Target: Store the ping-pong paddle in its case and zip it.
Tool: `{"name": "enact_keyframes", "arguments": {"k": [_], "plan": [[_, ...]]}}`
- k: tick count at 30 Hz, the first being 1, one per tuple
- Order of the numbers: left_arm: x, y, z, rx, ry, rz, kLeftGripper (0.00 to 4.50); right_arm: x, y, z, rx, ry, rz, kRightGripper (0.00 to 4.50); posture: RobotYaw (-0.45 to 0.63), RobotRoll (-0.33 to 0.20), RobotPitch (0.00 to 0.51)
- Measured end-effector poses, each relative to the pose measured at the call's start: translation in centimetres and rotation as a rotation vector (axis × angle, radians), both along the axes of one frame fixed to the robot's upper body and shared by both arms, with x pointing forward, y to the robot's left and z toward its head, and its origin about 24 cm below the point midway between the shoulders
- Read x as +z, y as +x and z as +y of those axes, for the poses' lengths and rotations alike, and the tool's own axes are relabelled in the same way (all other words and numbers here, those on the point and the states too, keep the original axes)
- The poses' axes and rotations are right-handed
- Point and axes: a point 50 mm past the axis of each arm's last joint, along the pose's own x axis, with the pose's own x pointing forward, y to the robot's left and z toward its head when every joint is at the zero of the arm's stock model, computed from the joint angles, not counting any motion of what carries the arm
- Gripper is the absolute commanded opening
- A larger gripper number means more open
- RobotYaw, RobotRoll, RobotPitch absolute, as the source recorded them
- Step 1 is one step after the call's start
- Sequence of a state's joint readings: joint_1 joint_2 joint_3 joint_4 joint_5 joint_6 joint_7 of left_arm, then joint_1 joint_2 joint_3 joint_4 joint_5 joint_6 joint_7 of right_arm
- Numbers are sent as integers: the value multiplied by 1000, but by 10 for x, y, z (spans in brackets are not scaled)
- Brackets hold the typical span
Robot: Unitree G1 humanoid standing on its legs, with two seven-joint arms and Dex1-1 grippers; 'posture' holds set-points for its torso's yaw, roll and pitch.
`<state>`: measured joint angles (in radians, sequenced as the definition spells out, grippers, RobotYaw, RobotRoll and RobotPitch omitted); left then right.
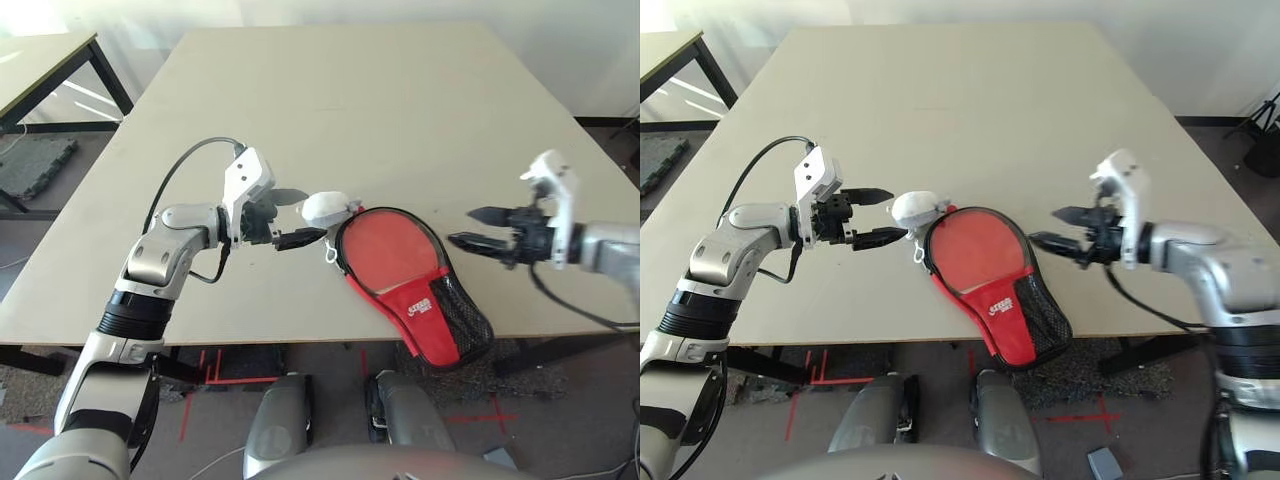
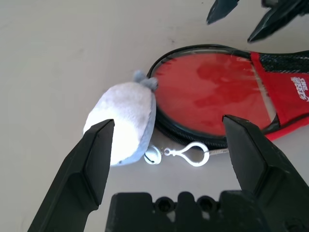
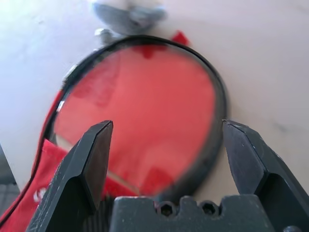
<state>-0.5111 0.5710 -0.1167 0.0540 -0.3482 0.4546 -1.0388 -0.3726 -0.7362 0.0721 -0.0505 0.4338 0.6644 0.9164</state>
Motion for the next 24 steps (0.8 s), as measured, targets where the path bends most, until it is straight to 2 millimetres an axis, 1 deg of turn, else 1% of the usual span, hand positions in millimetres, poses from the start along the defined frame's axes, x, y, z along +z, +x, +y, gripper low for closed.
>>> {"name": "enact_keyframes", "arguments": {"k": [4,8,13,18,24], "plan": [[-2,-1,1,12,0,9,4500,-10,6,10,32,-9,-2,4444,151,0,74],[-2,-1,1,20,0,11,4500,-18,8,14,45,-24,22,4444,156,0,75],[-2,0,-2,26,-10,14,4500,-23,9,14,45,-34,39,4444,157,0,76],[6,5,-12,17,-34,-13,4500,-32,7,14,52,-47,88,4444,153,0,76],[4,15,-14,69,12,-19,4500,-35,5,14,59,-52,94,4444,152,0,79]]}}
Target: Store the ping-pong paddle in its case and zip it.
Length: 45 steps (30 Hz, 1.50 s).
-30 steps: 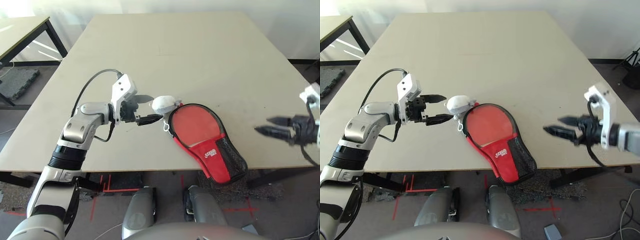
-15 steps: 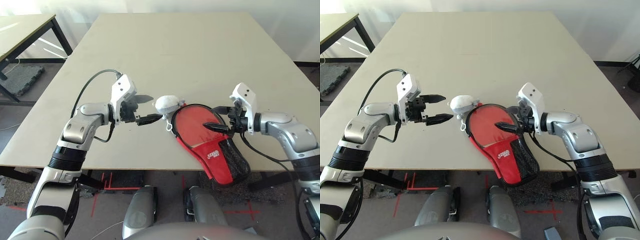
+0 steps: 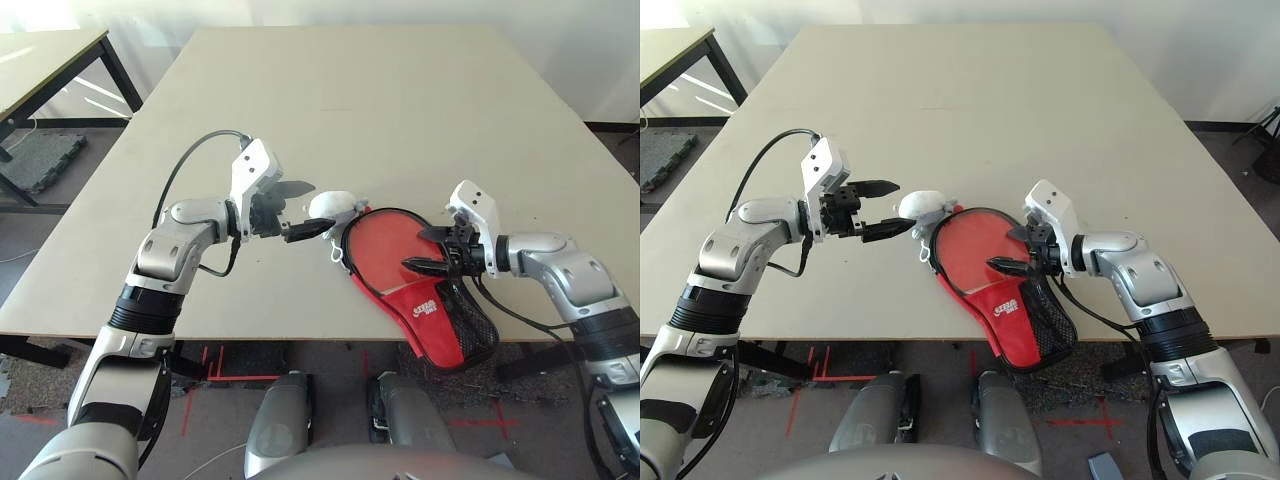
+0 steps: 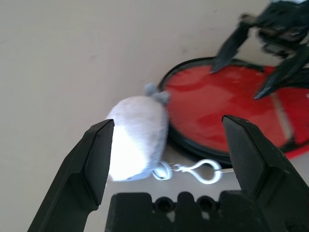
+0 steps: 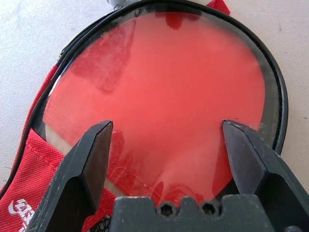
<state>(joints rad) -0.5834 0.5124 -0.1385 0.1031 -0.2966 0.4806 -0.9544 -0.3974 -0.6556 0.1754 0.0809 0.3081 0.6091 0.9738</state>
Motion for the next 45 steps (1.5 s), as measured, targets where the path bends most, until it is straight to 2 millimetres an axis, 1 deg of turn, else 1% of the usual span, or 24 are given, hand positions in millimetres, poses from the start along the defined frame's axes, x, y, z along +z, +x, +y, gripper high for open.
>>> {"name": "enact_keyframes", "arguments": {"k": [4,13,17,20,22,27,30,31,32,41,45], "plan": [[-4,7,-1,26,46,2,4500,-1,-1,-1,-2,-1,3,4444,148,0,81],[-13,27,-8,91,186,-57,4500,-2,-3,2,0,5,2,4444,138,0,87],[-24,27,-16,57,229,-50,4500,-2,-4,3,1,5,2,4444,133,0,89],[-32,29,-22,44,255,-35,3892,-2,-5,2,-4,5,4,4500,129,0,91],[-35,31,-28,49,263,-34,3099,-2,-5,2,-7,5,4,4500,127,0,92],[-31,45,-39,120,271,-64,1196,-3,-6,5,-11,11,0,4500,123,0,94],[-32,49,-39,133,282,-68,223,-3,-7,5,-10,14,-2,4500,121,0,95],[-32,50,-39,134,283,-68,92,-3,-7,5,-12,14,-2,4500,121,0,96],[-32,52,-40,133,284,-70,59,-3,-7,4,-16,15,-1,4500,120,0,97],[-22,70,-48,176,328,-134,59,-5,-10,5,-24,22,-3,4500,113,0,99],[-13,78,-58,185,328,-179,59,-6,-12,5,-26,22,-1,4500,110,0,101]]}}
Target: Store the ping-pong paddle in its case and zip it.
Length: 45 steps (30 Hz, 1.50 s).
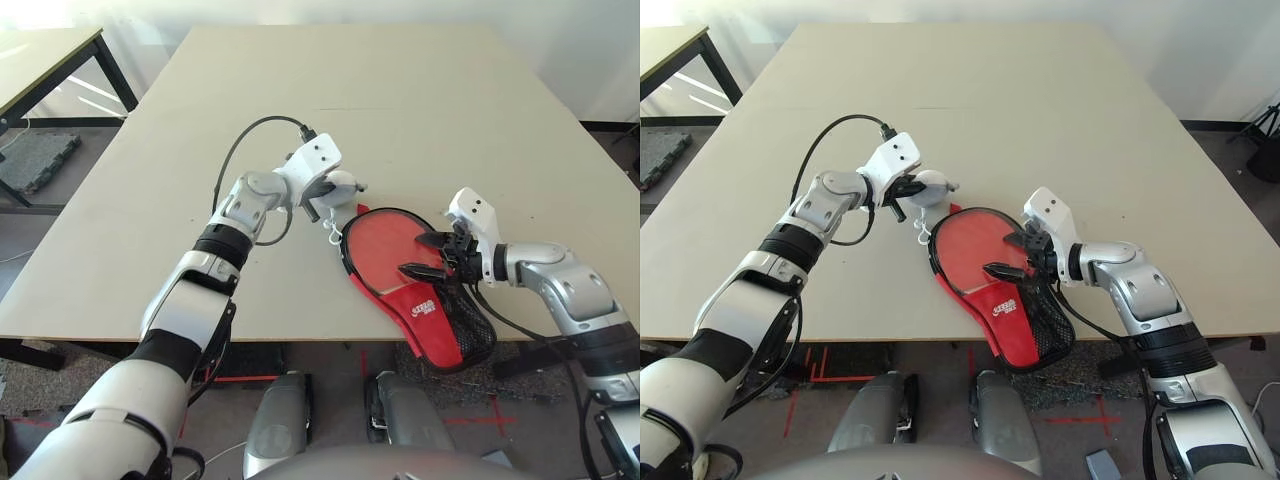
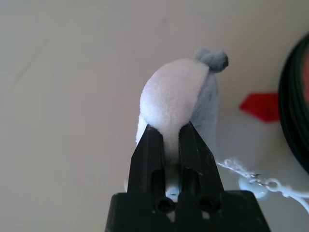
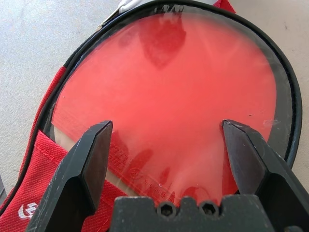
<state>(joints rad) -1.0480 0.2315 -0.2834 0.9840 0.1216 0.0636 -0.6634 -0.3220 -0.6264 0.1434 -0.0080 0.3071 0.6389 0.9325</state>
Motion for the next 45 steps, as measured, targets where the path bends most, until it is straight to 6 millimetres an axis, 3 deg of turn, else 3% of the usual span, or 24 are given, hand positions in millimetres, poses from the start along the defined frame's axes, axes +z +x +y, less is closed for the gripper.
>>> {"name": "enact_keyframes", "arguments": {"k": [11,21,27,31,39,40,45], "plan": [[18,9,-41,47,-69,-104,59,1,-4,2,-1,-4,-11,4500,87,0,115],[26,1,-86,14,-122,-178,59,2,-7,5,-4,6,-15,4500,49,0,120],[41,-2,-106,31,-158,-300,59,2,-11,6,-15,17,-18,4500,34,0,117],[34,-8,-114,-53,-139,-250,59,2,-11,6,-18,19,-16,4500,37,0,115],[1,-21,-120,-175,-71,-127,59,2,-11,8,-16,30,-14,4500,51,0,118],[0,-22,-121,-181,-69,-122,790,2,-11,8,-16,30,-14,4500,51,0,118],[-5,-25,-124,-192,-76,-104,2687,2,-10,8,-14,30,-14,4500,55,0,118]]}}
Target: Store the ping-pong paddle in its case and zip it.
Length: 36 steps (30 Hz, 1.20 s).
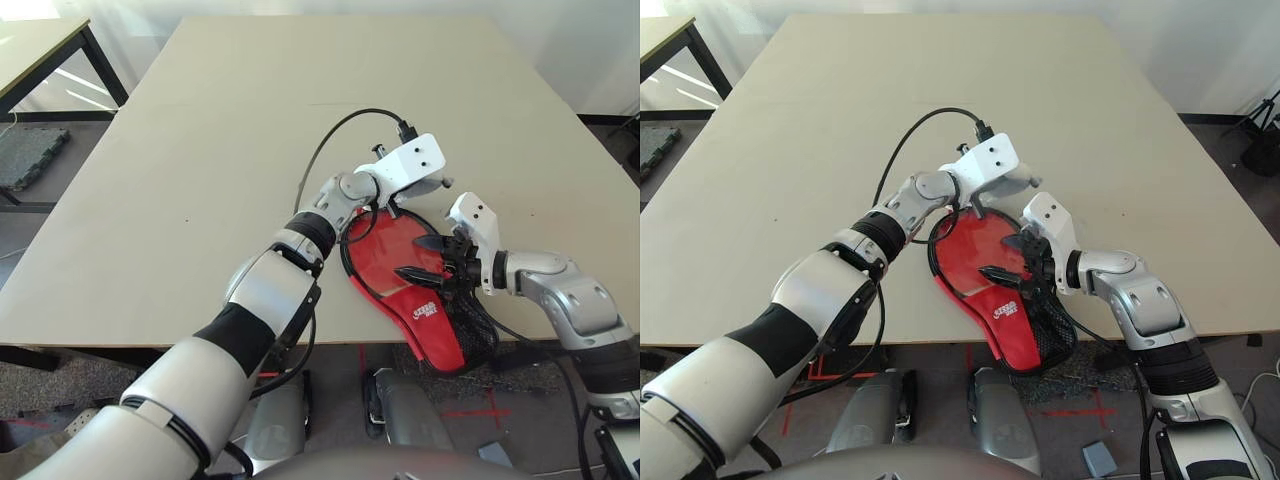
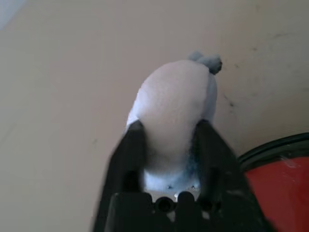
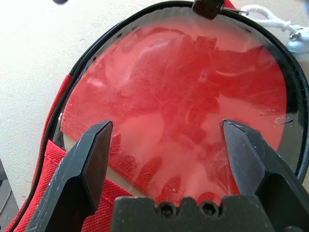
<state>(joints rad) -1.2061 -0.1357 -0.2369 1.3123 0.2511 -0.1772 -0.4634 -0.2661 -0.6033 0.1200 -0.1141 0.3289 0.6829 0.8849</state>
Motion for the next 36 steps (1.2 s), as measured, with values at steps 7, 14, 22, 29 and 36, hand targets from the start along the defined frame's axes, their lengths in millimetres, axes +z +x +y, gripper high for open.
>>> {"name": "enact_keyframes", "arguments": {"k": [7,14,22,29,36], "plan": [[5,3,3,27,-88,50,4478,0,1,1,1,1,1,4500,66,0,114],[45,9,1,-21,-252,74,4478,0,2,2,4,4,3,4500,72,0,111],[33,18,54,-66,-177,167,4478,-1,3,4,13,4,5,4500,92,0,109],[14,19,109,-13,-100,238,4478,0,5,2,17,0,11,4500,103,0,105],[-8,-5,122,-155,-25,315,4478,0,7,2,28,0,14,4500,99,0,103]]}}
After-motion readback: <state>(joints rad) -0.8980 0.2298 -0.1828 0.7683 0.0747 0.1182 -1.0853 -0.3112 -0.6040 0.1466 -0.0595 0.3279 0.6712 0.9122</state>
